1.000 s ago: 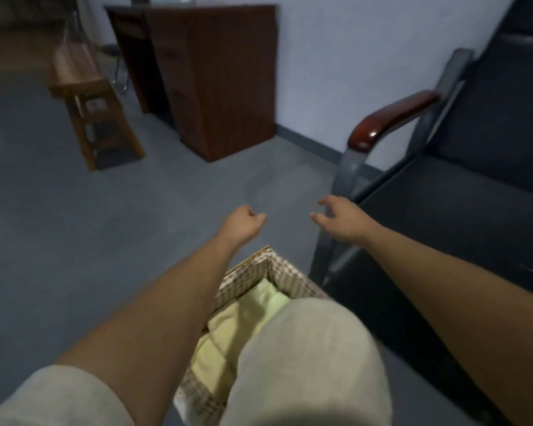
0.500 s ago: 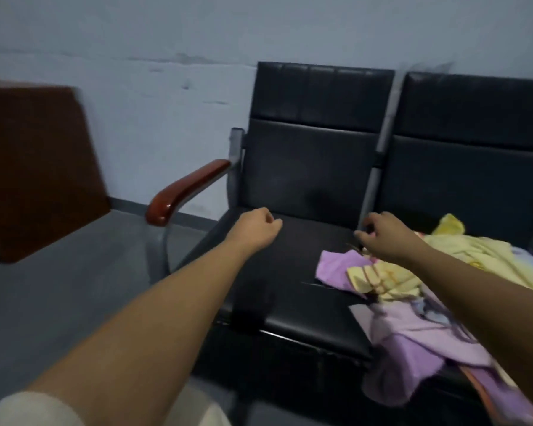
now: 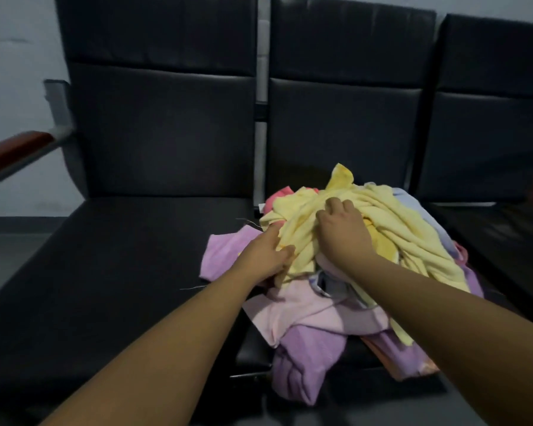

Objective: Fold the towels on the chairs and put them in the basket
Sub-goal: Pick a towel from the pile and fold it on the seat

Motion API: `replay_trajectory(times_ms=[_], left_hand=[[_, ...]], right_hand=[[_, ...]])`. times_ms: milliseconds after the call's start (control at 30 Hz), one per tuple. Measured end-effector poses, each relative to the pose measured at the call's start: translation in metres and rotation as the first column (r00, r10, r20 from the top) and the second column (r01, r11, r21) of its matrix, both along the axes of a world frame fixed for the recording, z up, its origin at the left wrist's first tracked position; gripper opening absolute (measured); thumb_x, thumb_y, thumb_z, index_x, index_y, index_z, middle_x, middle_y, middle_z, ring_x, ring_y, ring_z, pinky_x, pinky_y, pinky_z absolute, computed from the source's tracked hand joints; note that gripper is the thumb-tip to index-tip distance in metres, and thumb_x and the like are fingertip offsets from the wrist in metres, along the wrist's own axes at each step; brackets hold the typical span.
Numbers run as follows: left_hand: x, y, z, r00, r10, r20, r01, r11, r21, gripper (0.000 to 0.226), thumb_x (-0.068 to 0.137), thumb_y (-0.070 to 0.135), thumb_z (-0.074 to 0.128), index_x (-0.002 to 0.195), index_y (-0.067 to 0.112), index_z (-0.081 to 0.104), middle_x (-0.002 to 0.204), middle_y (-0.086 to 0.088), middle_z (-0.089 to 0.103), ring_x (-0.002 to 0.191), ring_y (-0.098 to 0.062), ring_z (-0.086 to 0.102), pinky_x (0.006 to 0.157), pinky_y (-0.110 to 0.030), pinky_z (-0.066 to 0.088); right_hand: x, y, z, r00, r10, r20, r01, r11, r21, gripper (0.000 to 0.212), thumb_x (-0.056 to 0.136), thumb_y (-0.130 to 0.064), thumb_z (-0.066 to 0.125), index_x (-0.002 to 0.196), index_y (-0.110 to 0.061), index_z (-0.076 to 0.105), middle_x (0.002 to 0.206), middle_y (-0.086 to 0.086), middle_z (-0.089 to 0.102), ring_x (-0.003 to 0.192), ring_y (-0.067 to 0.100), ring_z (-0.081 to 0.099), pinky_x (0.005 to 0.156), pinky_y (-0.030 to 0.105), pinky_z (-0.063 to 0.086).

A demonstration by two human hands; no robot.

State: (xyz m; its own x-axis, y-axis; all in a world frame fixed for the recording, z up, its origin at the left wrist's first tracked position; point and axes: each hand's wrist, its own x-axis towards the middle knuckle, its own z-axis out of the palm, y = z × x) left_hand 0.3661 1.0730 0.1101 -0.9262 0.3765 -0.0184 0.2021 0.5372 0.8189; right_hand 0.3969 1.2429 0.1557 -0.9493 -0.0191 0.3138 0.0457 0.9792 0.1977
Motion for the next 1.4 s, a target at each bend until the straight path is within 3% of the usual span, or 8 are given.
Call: replay_trajectory(times_ms=[133,267,500,767,900,1067,1200,1400], left_hand=[[-0.007,0.021,-0.01,1.0,-0.005,0.002,0.005,0.999,-0.046,0.053,0.101,0.034,0.054,0.151,0.025,0.039,0.135,-0.005,0.059,0.124,-0.028,0.056,0.096,-0.029,0.042],[-0.004,0.01,0.009,0.994,0.086,0.066,-0.098,0.973,0.211,0.02,0.102,0.026,0.052,0.108,0.015,0.068,0.099,-0.011,0.072,0.092,-0.027,0.067,0.084,-0.041,0.053],[0.02,-0.058,0.087,0.963,0.177,0.204,-0.263,0.791,0.552,0.029,0.102,0.011,0.046,0.09,0.018,0.071,0.075,-0.004,0.064,0.072,-0.022,0.059,0.07,-0.036,0.048],[0.046,-0.134,0.101,0.864,0.504,0.008,-0.474,0.808,0.35,0.02,0.099,0.036,0.052,0.102,0.037,0.072,0.107,0.007,0.071,0.106,-0.022,0.064,0.097,-0.047,0.052],[0.061,-0.163,0.086,0.766,0.621,-0.167,-0.606,0.784,0.137,0.024,0.097,0.042,0.056,0.109,0.028,0.07,0.112,0.001,0.068,0.106,-0.027,0.062,0.092,-0.04,0.051],[0.086,-0.17,0.072,0.837,0.481,0.26,-0.523,0.842,0.129,0.063,0.095,0.065,0.047,0.08,0.007,0.068,0.073,-0.006,0.072,0.076,-0.025,0.07,0.08,-0.041,0.057],[0.088,-0.184,0.059,0.886,0.329,0.327,-0.371,0.926,0.072,0.077,0.082,0.085,0.041,0.095,0.019,0.077,0.095,0.0,0.077,0.094,-0.019,0.071,0.092,-0.04,0.055],[0.094,-0.194,0.029,0.9,0.326,0.289,-0.357,0.932,0.059,0.035,0.099,0.049,0.054,0.119,0.027,0.072,0.108,-0.002,0.074,0.1,-0.022,0.07,0.092,-0.043,0.057]], right_hand=[[-0.01,0.003,0.007,0.994,0.058,-0.097,-0.071,0.988,-0.14,0.024,0.098,-0.024,0.049,0.109,-0.018,0.069,0.106,0.005,0.063,0.095,0.024,0.051,0.084,0.038,0.045],[-0.009,-0.007,0.018,0.968,0.158,-0.196,-0.213,0.929,-0.303,0.023,0.098,-0.027,0.051,0.099,-0.015,0.07,0.091,0.002,0.066,0.09,0.022,0.054,0.079,0.039,0.047],[0.004,0.002,0.03,0.985,0.005,-0.175,-0.043,0.976,-0.213,0.044,0.089,-0.025,0.061,0.133,-0.024,0.056,0.129,0.005,0.054,0.118,0.029,0.044,0.097,0.039,0.037],[0.032,-0.079,0.077,0.988,0.143,-0.062,-0.156,0.881,-0.447,0.01,0.084,-0.019,0.065,0.092,-0.021,0.062,0.089,0.001,0.067,0.081,0.024,0.062,0.064,0.033,0.046],[0.041,-0.14,0.093,0.96,0.272,0.059,-0.153,0.692,-0.706,0.013,0.081,-0.021,0.07,0.091,-0.014,0.071,0.087,0.005,0.07,0.084,0.023,0.065,0.077,0.044,0.058],[0.056,-0.181,0.052,0.926,0.279,0.255,0.204,0.199,-0.958,0.022,0.083,-0.021,0.072,0.099,-0.007,0.073,0.093,0.013,0.073,0.085,0.024,0.07,0.077,0.038,0.058],[0.056,-0.198,0.015,0.913,0.304,0.272,0.33,-0.157,-0.931,0.036,0.066,-0.013,0.075,0.1,-0.002,0.071,0.095,0.019,0.073,0.095,0.039,0.072,0.088,0.058,0.057],[0.058,-0.209,0.002,0.872,0.429,0.235,0.442,-0.487,-0.753,0.024,0.092,-0.003,0.055,0.113,0.008,0.061,0.104,0.024,0.066,0.083,0.025,0.069,0.079,0.039,0.061]])
